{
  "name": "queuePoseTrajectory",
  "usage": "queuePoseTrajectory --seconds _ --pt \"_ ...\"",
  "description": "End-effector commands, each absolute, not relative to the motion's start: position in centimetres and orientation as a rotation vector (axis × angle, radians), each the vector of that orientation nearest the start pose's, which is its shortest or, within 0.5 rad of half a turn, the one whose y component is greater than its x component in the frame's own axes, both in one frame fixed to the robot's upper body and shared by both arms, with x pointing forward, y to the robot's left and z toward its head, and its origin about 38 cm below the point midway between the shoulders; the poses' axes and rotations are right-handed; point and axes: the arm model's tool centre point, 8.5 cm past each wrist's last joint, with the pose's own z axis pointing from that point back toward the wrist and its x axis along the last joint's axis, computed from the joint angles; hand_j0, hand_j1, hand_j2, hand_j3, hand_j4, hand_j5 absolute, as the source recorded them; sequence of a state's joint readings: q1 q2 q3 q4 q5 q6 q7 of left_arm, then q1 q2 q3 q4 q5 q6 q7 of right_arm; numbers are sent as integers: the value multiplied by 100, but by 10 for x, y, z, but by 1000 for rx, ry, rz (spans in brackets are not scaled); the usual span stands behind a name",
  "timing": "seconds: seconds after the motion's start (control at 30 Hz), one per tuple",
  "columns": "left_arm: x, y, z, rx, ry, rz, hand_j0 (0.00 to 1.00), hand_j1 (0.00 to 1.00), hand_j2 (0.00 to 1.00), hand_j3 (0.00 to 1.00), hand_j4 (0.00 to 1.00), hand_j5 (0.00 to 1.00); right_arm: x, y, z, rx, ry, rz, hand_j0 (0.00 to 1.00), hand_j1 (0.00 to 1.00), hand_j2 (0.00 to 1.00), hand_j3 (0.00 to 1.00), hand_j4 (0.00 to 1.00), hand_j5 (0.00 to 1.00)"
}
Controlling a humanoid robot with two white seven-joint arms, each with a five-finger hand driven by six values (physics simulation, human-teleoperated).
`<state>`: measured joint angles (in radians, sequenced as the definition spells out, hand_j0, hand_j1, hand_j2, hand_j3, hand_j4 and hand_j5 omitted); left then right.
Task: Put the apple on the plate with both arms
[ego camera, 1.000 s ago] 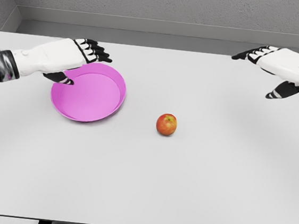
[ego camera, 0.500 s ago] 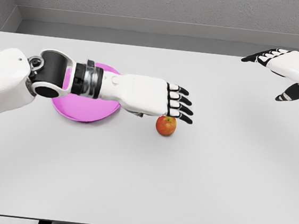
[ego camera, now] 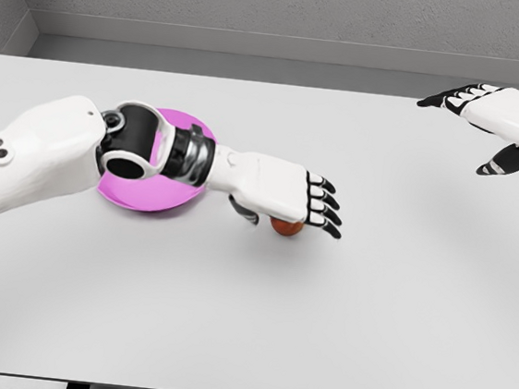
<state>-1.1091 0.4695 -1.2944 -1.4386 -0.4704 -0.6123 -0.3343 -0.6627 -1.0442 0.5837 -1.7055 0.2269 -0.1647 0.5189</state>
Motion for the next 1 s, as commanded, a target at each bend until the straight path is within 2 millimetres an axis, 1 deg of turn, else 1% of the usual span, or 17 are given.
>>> queuePoseTrajectory --seconds 0.0,0.1,0.17,0.3,0.47,0.63,0.83,0.93,0.97 --pt "430 62 209 -126 1662 2701 100 100 100 100 100 100 420 -338 298 -627 -1309 1814 100 100 100 100 100 100" --pt "436 60 202 -139 1644 2727 100 100 100 100 100 100 420 -338 298 -626 -1310 1816 100 100 100 100 100 100" --pt "442 64 198 -170 1622 2753 100 100 100 100 100 100 420 -338 298 -626 -1310 1816 100 100 100 100 100 100" --pt "442 63 195 -177 1574 2769 100 100 100 100 100 100 420 -337 297 -623 -1309 1818 100 100 100 100 100 100" --pt "439 52 190 -195 1489 2771 100 100 100 100 100 100 420 -338 297 -625 -1308 1818 100 100 100 100 100 100" --pt "437 48 185 -180 1470 2775 100 100 100 100 100 100 420 -337 297 -623 -1309 1818 100 100 100 100 100 100" --pt "434 49 177 -161 1445 2787 94 94 94 94 94 94 420 -337 297 -622 -1311 1817 100 100 100 100 100 100" --pt "434 49 177 -163 1447 2788 86 86 86 86 86 86 420 -337 297 -622 -1311 1817 100 100 100 100 100 100" --pt "434 49 177 -164 1445 2788 85 85 85 85 85 85 420 -337 297 -622 -1311 1817 100 100 100 100 100 100"
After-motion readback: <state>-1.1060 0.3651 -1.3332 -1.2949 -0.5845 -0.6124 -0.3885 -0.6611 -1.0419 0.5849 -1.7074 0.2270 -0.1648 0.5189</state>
